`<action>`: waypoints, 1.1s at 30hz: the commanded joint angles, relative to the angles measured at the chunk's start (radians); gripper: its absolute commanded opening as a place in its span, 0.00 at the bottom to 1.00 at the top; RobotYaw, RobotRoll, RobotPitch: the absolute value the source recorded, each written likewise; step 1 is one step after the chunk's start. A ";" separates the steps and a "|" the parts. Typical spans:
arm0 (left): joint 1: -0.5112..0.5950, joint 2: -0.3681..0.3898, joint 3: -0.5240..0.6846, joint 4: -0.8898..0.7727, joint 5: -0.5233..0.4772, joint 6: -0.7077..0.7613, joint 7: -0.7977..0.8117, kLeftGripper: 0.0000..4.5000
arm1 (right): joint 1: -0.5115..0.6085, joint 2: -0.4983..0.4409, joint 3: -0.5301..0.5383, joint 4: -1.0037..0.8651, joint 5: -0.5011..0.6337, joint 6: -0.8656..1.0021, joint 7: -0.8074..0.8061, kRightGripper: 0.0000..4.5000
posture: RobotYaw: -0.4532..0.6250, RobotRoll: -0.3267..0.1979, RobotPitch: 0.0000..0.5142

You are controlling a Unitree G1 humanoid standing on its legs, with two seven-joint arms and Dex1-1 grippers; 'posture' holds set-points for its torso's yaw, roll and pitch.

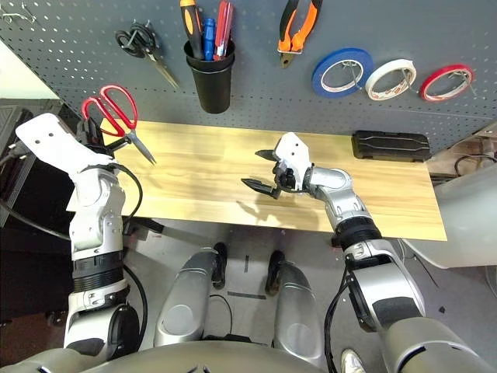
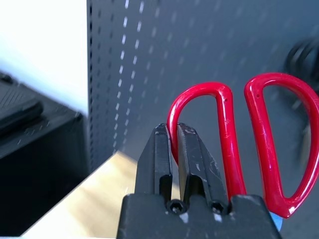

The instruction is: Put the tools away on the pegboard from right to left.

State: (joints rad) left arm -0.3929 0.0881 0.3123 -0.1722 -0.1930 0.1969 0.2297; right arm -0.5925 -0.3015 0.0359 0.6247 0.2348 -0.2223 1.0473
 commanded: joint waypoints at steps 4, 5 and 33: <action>-0.025 0.029 0.010 -0.103 -0.054 0.066 -0.036 0.00 | 0.061 -0.028 -0.062 -0.138 0.110 -0.006 0.070 1.00 | 0.72 0.62 0.46; -0.031 0.037 0.012 -0.116 -0.061 0.076 -0.041 0.00 | 0.069 -0.029 -0.072 -0.169 0.134 0.004 0.076 1.00 | 0.72 0.62 0.45; -0.168 0.080 -0.033 0.052 -0.084 0.065 -0.186 0.00 | 0.119 -0.049 -0.147 -0.494 0.289 0.107 -0.012 1.00 | 0.65 0.62 0.39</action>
State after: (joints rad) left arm -0.5540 0.1703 0.2916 -0.1468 -0.2789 0.2856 0.0622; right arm -0.4919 -0.3448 -0.0975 0.1557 0.5179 -0.1170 1.0406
